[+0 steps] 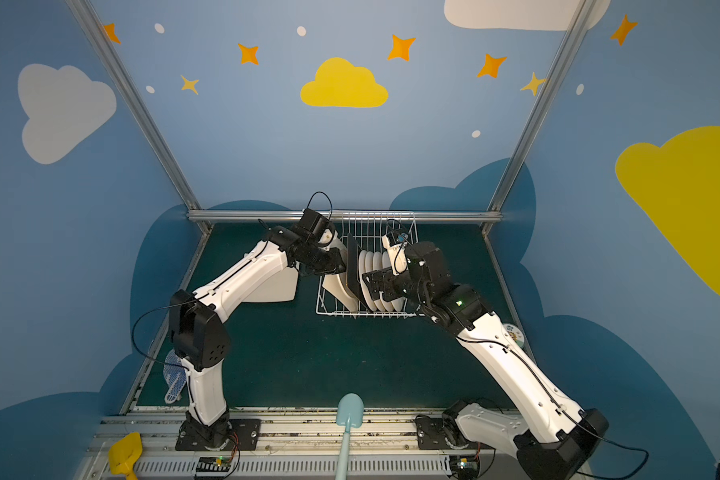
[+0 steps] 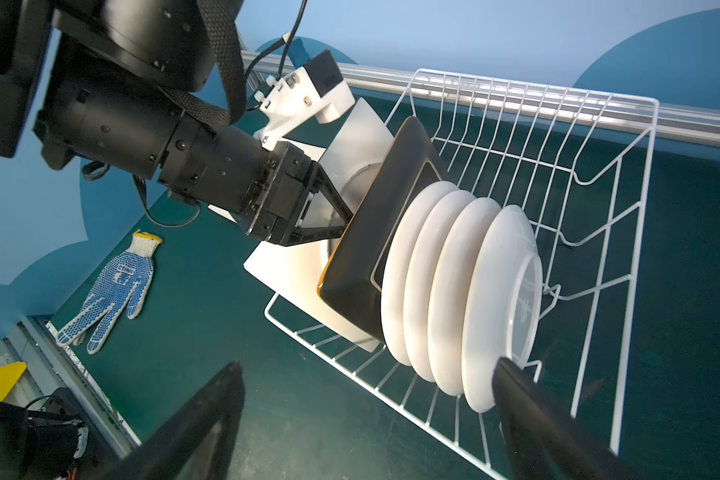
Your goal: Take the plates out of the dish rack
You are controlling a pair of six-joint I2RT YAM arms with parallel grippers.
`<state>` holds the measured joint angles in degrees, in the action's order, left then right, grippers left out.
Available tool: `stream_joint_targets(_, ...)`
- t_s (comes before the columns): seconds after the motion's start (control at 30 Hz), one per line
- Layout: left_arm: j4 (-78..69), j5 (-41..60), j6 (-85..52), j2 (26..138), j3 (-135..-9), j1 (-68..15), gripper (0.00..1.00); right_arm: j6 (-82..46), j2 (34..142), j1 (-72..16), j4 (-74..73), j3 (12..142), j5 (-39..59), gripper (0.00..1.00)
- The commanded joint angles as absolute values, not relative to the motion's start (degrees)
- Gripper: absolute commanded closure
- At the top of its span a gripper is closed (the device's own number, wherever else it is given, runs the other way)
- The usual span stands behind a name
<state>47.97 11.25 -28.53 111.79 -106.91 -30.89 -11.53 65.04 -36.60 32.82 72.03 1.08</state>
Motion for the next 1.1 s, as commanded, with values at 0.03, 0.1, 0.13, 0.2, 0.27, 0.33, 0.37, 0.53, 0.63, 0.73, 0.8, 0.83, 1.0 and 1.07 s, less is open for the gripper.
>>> stream_joint_targets(0.03, 46.89, 10.55, -28.83, 113.38, -105.85, -30.86, 0.64, -11.23, 64.67, -36.93, 32.2, 71.77, 0.62, 0.08)
stream_joint_targets(0.1, 46.33, 10.55, -29.19, 113.72, -105.71, -30.98, 0.65, -11.16, 64.73, -36.96, 32.17, 71.8, 0.62, 0.07)
stream_joint_targets(0.13, 46.36, 10.42, -29.33, 114.02, -105.89, -30.94, 0.65, -11.2, 64.71, -36.97, 32.17, 71.79, 0.59, 0.08)
stream_joint_targets(0.2, 46.68, 9.96, -29.59, 114.45, -106.25, -30.95, 0.67, -11.3, 64.76, -37.0, 32.17, 71.82, 0.57, 0.08)
stream_joint_targets(0.27, 46.68, 9.54, -29.86, 114.57, -106.1, -30.94, 0.67, -11.48, 64.77, -37.01, 32.05, 71.77, 0.59, 0.08)
stream_joint_targets(0.33, 46.51, 9.32, -29.96, 114.46, -105.58, -30.96, 0.67, -11.51, 64.77, -37.06, 32.01, 71.72, 0.6, 0.07)
stream_joint_targets(0.37, 46.45, 9.23, -29.97, 114.44, -105.47, -30.94, 0.67, -11.51, 64.77, -37.03, 31.99, 71.7, 0.61, 0.08)
stream_joint_targets(0.53, 46.98, 8.46, -29.79, 114.69, -105.56, -30.95, 0.74, -11.4, 65.04, -37.01, 32.0, 71.78, 0.7, 0.07)
stream_joint_targets(0.63, 47.58, 7.45, -30.26, 114.47, -105.56, -30.99, 0.75, -11.41, 64.95, -37.0, 31.88, 71.78, 0.62, 0.07)
stream_joint_targets(0.73, 47.72, 7.03, -31.4, 114.04, -105.11, -30.95, 0.82, -11.58, 64.86, -37.0, 31.88, 71.72, 0.52, 0.07)
stream_joint_targets(0.8, 47.66, 7.12, -32.06, 113.81, -104.85, -30.94, 0.87, -11.85, 64.77, -37.05, 31.77, 71.52, 0.53, 0.07)
stream_joint_targets(0.83, 47.59, 7.2, -32.31, 113.62, -104.69, -30.95, 0.9, -11.93, 64.69, -37.03, 31.68, 71.43, 0.44, 0.08)
stream_joint_targets(1.0, 46.87, 8.2, -32.78, 112.94, -104.1, -30.96, 0.97, -11.83, 64.45, -37.03, 31.51, 71.32, 0.26, 0.08)
stream_joint_targets(1.07, 46.67, 8.99, -32.89, 112.72, -104.24, -30.93, 0.97, -11.66, 64.42, -37.01, 31.46, 71.39, 0.26, 0.07)
